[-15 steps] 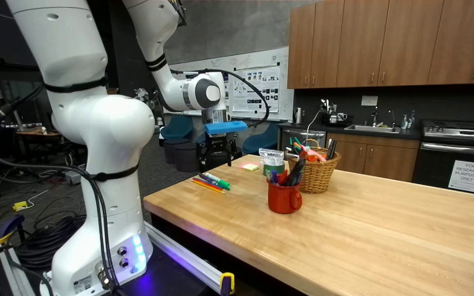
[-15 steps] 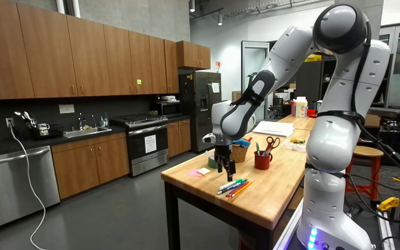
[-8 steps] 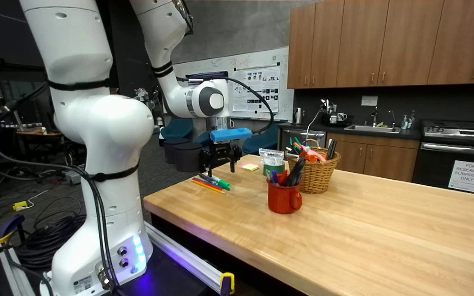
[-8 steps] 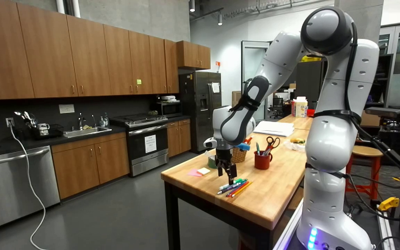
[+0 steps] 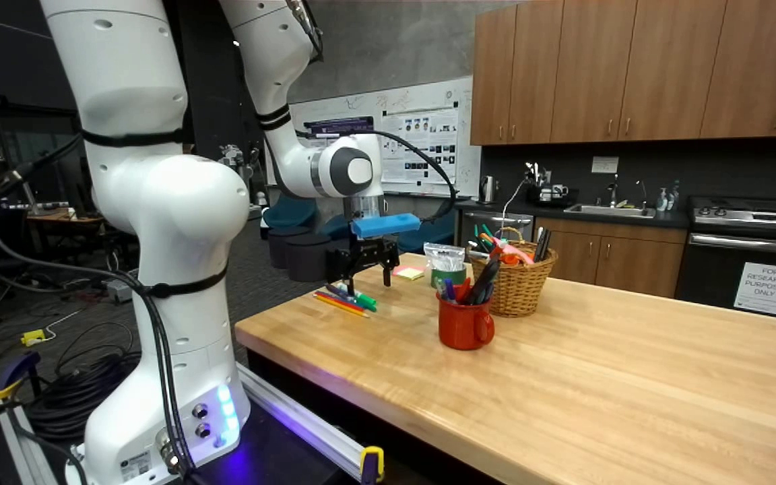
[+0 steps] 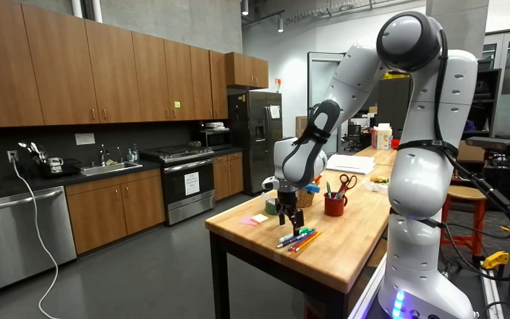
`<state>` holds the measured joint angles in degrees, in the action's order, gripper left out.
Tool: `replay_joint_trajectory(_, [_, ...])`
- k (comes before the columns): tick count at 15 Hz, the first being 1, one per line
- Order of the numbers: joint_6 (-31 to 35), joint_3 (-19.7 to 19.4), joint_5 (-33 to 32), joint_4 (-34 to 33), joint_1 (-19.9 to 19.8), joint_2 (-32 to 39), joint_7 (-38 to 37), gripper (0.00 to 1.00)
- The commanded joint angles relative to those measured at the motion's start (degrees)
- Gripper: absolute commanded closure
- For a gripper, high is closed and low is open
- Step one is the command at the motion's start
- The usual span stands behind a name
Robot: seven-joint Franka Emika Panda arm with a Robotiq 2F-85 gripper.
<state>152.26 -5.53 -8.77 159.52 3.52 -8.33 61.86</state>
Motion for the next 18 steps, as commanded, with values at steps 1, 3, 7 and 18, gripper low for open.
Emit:
replay_joint_trajectory(1, [2.4,0.0,1.3,0.0,-0.7,1.4,3.0,0.0])
replay_joint_trajectory(3, [3.0,0.0,1.4,-0.2,-0.9,1.7,3.3,0.0])
replay_joint_trajectory(7, [3.6,0.0,1.8,-0.3,-1.2,2.2,3.9,0.0])
replay_joint_trajectory(18, [4.1,0.0,2.8,-0.3,-2.1,2.5,4.5,0.03])
